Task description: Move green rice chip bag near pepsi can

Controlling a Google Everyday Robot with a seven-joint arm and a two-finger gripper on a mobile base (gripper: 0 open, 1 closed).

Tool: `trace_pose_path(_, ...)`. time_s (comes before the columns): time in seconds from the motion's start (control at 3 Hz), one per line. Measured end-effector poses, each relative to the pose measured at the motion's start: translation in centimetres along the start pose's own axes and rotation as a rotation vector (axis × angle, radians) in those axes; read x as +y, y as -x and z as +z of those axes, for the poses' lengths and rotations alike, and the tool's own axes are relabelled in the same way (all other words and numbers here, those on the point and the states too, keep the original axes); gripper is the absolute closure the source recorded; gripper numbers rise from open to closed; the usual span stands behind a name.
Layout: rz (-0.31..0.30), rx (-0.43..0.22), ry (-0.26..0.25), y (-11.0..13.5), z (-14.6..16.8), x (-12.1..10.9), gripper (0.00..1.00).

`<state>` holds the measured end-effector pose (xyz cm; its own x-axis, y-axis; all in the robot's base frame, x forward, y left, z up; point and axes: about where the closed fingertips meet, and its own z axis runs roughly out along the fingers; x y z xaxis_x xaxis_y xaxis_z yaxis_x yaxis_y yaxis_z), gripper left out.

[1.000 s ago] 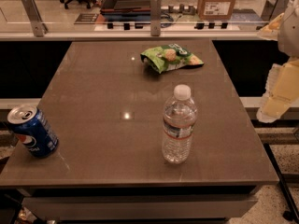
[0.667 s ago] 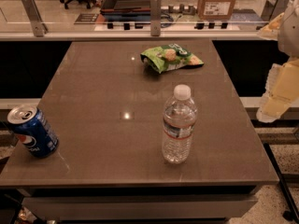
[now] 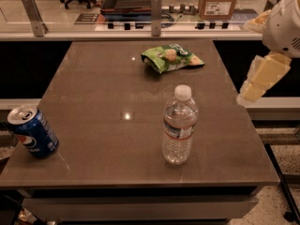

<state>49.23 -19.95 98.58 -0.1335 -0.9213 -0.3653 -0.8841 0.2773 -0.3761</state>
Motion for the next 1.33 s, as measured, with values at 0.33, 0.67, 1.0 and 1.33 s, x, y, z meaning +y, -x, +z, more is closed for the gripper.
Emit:
trace_pose_path(0.33,0.008,-0.124,-0.06,1.3,3.4,-3.1,0.0)
trace_pose_path(0.67,0.013,-0.225,-0.107,2.9,6.7,-6.8,0.0)
trace_pose_path(1.0,0.017,-0.279,-0.095,4.7,10.6,-10.2,0.0)
trace_pose_path(1.33,0.008,-0.312,-0.03,7.1,14.8,-12.6,0.0)
